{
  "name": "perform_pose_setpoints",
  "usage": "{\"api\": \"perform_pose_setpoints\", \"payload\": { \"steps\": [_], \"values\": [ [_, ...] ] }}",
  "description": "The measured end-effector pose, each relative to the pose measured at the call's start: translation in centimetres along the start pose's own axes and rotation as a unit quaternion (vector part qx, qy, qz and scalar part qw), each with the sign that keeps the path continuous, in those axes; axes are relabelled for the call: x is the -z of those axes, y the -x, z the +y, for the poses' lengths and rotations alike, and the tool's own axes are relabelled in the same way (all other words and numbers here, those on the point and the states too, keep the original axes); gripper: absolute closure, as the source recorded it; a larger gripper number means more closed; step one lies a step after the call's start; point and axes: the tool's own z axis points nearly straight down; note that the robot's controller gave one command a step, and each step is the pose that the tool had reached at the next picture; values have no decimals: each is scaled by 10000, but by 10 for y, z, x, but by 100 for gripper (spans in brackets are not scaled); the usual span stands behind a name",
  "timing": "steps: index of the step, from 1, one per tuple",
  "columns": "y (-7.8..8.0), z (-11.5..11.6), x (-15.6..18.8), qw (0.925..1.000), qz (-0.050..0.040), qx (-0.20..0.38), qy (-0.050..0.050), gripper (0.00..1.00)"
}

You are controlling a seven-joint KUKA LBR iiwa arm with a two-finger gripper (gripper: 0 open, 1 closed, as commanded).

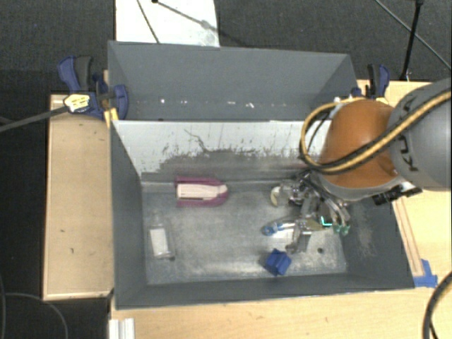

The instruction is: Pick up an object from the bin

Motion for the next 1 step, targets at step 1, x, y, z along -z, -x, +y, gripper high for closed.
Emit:
{"api": "perform_pose_setpoints", "payload": {
  "steps": [1],
  "values": [
    [32,-33,-64,9999,-94,68,3,0]
  ]
}}
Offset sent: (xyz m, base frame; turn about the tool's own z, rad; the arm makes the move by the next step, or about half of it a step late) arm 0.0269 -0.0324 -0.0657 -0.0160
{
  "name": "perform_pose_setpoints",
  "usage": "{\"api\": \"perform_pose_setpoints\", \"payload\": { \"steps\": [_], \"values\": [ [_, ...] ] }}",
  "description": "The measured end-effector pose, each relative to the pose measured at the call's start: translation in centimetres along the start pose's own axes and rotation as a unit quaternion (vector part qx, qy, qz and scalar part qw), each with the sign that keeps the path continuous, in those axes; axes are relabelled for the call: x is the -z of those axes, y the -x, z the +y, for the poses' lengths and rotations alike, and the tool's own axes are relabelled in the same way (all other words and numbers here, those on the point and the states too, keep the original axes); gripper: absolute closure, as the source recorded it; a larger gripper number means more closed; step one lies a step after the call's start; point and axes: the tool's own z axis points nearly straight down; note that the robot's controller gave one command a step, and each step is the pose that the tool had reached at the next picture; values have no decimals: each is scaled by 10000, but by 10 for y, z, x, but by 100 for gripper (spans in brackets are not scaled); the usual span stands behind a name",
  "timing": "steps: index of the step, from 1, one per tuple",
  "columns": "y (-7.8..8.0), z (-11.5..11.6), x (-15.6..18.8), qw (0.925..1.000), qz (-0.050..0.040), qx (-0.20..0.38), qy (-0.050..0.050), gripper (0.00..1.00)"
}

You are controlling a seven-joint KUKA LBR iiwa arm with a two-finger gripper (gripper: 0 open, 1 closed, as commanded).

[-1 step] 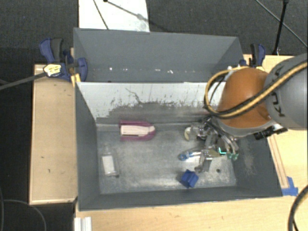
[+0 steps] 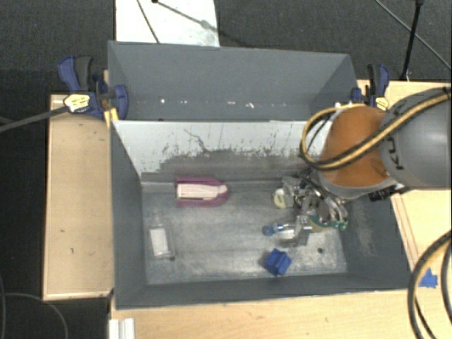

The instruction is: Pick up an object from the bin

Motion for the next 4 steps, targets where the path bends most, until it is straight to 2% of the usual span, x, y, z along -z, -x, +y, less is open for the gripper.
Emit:
{"api": "perform_pose_setpoints", "payload": {
  "steps": [1,2,3,4],
  "values": [
    [-1,4,4,10000,19,22,18,100],
    [-4,2,0,10000,57,21,9,0],
    [-3,2,0,10000,50,20,3,100],
    [3,-13,117,10000,11,-16,-11,100]
  ]
}}
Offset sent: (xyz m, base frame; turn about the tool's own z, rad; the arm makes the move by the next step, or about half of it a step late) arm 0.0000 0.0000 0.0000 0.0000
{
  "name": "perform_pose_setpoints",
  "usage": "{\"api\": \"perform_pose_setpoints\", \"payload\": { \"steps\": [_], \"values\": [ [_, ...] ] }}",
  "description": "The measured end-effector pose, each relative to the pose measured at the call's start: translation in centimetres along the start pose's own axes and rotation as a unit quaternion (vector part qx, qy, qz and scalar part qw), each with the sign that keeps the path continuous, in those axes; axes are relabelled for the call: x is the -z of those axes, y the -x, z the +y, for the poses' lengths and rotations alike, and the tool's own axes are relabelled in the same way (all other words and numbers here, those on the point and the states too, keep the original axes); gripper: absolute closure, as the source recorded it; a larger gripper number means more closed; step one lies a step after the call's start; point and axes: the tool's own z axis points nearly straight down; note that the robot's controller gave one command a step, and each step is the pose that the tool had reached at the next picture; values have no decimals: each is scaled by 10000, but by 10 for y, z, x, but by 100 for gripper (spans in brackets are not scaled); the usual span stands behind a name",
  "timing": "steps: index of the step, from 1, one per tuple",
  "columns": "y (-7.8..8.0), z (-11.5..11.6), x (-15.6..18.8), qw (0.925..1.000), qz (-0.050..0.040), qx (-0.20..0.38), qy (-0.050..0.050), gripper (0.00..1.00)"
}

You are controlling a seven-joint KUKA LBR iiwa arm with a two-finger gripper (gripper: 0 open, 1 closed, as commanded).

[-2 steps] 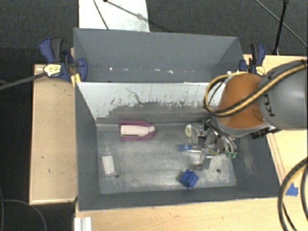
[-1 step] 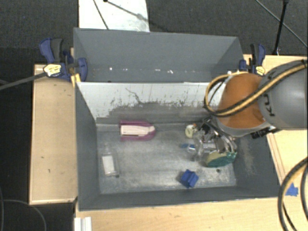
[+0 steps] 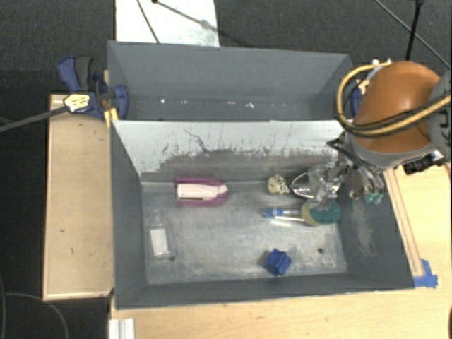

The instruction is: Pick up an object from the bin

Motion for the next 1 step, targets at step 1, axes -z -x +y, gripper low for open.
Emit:
{"api": "perform_pose_setpoints", "payload": {
  "steps": [1],
  "values": [
    [-2,1,-5,10000,43,1,7,0]
  ]
}}
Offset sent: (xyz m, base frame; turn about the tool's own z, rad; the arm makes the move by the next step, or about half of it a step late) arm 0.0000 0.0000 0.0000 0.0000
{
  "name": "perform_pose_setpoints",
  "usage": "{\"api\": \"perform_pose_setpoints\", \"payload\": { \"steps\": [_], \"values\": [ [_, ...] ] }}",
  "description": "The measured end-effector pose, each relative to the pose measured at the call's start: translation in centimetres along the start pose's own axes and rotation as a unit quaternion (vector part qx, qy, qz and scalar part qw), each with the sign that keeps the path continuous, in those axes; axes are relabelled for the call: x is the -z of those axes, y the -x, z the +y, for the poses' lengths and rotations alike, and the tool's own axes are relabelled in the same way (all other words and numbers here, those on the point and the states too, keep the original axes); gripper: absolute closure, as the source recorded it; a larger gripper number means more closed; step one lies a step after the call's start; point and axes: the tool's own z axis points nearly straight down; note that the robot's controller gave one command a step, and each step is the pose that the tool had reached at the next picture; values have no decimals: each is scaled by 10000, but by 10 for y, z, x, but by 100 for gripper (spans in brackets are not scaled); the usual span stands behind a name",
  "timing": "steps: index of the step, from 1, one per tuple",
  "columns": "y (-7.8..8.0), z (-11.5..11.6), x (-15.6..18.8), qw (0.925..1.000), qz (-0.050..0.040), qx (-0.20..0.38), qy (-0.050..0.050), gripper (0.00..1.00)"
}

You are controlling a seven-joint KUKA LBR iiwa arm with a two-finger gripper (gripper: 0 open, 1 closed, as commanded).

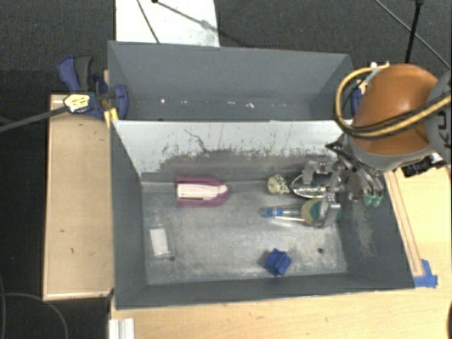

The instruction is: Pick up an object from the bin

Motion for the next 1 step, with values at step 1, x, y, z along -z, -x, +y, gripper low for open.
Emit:
{"api": "perform_pose_setpoints", "payload": {
  "steps": [1],
  "values": [
    [29,-10,-114,9985,6,-541,13,0]
  ]
}}
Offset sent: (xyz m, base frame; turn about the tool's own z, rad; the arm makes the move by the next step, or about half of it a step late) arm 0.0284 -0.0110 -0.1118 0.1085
